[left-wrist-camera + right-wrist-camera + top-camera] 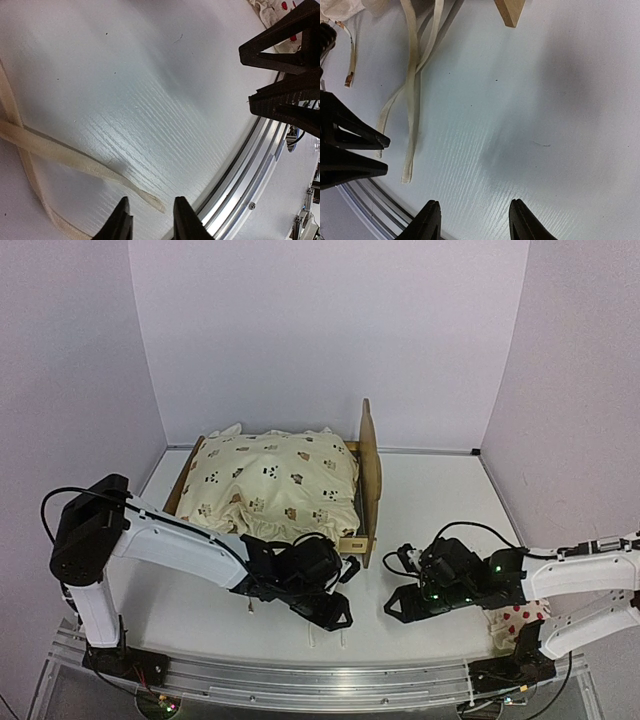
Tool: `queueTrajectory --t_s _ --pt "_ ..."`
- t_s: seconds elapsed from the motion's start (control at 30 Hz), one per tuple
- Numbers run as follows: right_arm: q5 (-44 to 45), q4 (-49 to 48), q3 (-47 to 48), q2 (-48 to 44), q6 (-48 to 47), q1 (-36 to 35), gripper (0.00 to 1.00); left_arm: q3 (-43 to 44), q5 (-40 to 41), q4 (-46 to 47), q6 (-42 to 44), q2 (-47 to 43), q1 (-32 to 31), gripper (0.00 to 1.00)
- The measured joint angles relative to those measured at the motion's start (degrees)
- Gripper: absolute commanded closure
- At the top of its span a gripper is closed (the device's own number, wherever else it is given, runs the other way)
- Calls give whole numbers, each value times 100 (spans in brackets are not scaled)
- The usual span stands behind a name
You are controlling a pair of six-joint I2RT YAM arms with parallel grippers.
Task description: Set up the pet bed
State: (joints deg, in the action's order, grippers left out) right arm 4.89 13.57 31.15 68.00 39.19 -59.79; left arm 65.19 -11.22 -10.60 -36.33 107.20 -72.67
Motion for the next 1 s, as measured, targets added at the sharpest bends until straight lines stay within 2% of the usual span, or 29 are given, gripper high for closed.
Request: queueTrajectory --t_s 0.13,0.5,0.63,0.87,1.0 --pt "79 29 78 81 -62 0 51 77 202 -133 28 -41 -79 39" --pt "182 63 797 795 -394 0 51 303 1529 -1784 -68 -792 -416 42" --pt "235 63 971 1041 -511 0 51 276 1687 -2152 -152 -735 -452 47" --pt "254 69 999 1098 -585 0 51 263 1729 -2167 -167 -214 -458 58" --pt "263 68 999 1093 -603 0 51 330 1763 -2152 -146 202 -461 73"
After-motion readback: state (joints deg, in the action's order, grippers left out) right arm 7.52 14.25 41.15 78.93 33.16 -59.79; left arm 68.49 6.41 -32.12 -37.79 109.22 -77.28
